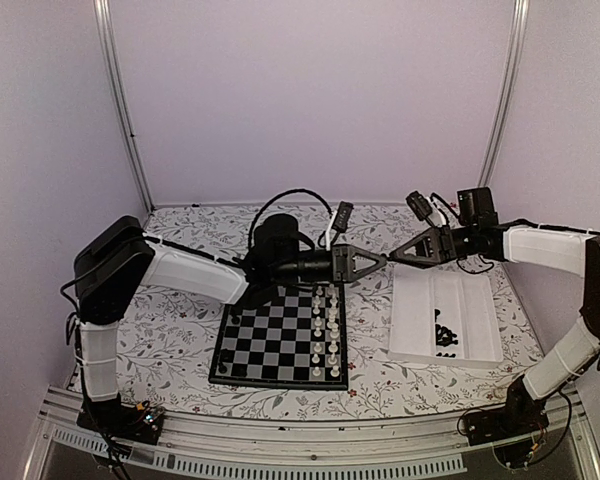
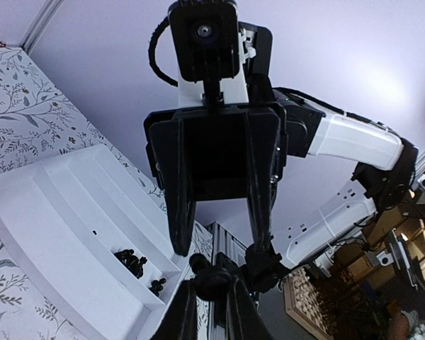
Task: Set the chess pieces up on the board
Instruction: Place the chess piece on the chessboard.
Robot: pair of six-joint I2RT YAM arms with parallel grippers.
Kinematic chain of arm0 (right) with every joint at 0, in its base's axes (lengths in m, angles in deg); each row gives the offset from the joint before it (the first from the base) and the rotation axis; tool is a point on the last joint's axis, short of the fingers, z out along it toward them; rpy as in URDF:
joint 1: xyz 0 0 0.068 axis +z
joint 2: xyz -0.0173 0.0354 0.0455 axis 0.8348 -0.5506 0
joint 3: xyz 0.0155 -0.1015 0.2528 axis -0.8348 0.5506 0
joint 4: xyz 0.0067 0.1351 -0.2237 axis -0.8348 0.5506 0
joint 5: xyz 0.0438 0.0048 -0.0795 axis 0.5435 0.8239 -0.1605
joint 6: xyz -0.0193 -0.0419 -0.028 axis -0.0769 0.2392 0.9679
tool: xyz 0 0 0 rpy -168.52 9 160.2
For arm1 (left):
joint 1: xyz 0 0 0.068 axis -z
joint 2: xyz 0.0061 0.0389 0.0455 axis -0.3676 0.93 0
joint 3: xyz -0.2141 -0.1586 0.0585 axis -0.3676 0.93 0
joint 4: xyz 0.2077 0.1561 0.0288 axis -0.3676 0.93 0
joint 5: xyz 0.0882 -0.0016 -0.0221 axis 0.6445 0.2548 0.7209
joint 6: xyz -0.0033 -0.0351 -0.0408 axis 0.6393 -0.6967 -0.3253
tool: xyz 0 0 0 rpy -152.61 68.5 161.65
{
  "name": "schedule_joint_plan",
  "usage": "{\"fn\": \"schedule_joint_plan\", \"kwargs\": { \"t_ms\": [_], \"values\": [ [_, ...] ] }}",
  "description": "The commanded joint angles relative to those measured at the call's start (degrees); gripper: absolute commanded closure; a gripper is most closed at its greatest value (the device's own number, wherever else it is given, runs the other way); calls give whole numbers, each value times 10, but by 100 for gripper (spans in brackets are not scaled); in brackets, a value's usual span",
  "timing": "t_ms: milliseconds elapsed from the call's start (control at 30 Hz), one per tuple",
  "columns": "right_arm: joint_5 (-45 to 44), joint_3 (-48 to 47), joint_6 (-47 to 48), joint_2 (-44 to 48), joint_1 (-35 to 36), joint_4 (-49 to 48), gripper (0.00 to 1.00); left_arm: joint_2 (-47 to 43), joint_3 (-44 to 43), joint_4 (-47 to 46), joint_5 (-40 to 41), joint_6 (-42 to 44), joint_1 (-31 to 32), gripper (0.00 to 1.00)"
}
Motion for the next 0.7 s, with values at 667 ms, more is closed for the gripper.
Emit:
{"fn": "schedule_joint_plan", "kwargs": {
  "t_ms": [667],
  "values": [
    [9, -10, -20, -11, 17, -41, 94, 25, -34, -5, -6, -3, 0, 86]
  ]
}}
